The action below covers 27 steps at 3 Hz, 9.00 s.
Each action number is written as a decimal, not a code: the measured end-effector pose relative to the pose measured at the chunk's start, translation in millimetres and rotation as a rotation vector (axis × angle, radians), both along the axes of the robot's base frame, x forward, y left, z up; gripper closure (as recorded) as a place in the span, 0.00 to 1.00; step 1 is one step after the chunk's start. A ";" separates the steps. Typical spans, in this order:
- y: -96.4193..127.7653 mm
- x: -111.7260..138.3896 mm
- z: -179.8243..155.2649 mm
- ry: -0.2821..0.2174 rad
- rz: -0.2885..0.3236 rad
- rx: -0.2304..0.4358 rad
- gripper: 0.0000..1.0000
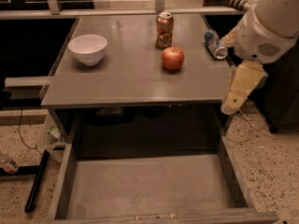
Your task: Place apple into top drawer
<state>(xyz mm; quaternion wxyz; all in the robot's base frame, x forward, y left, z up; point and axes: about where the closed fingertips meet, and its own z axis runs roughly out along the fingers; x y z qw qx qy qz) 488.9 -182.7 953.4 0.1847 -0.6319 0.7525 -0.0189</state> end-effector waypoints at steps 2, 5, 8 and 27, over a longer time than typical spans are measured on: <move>30.0 75.8 -22.5 -0.129 0.103 0.121 0.00; 41.0 169.4 -56.7 -0.110 0.077 0.376 0.00; 69.7 208.6 -80.4 0.047 -0.002 0.578 0.00; 45.4 0.7 -275.4 -0.011 -0.088 0.646 1.00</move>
Offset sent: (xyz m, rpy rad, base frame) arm 0.1201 0.0324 -0.0328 0.2325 -0.2341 0.1222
